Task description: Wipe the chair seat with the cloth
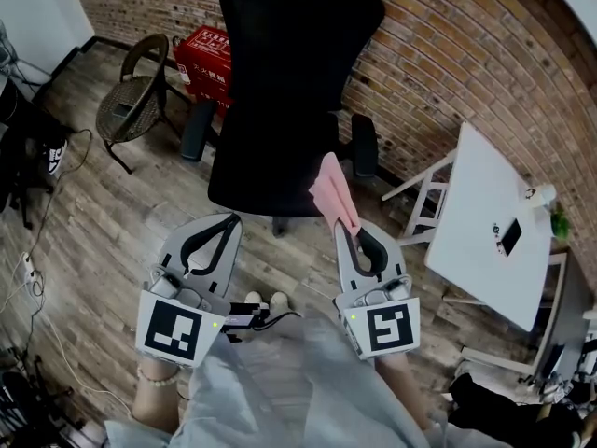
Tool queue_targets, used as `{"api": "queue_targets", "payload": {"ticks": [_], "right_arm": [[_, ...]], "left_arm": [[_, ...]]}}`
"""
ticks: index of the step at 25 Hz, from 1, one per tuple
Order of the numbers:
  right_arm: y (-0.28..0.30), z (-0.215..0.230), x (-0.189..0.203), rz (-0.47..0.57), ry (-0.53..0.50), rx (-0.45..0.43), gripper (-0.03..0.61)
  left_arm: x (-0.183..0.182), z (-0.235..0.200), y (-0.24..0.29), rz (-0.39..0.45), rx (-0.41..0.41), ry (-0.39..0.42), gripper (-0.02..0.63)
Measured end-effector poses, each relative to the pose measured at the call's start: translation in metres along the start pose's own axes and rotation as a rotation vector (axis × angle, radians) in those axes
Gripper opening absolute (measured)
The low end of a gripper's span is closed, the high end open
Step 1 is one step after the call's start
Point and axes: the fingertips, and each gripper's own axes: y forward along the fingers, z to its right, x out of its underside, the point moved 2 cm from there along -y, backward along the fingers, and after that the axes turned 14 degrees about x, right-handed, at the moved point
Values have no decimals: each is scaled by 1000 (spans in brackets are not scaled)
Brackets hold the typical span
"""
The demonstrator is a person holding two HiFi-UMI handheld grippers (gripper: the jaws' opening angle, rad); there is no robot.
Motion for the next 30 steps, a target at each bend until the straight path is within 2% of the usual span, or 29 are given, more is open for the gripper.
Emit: {"api": "queue_targets", "payload": {"ticks": [3,11,17,24,30], "right_arm": [[-6,5,8,-27,-4,-17,55],[-19,26,14,5,16,-26,55],[-28,37,22,-8,-8,-37,55],[-11,48,23,-6,1,-12,55],[33,50,15,22,13,2,55]], "left_arm": [[-1,6,1,-1,-18,-9,18],[-5,21,7,-6,-75,-32,18],[-5,26,12,4,-105,-56,18],[-11,12,33,17,-86,-23,18],[-11,-25,57,24,-71,-9,18]]}}
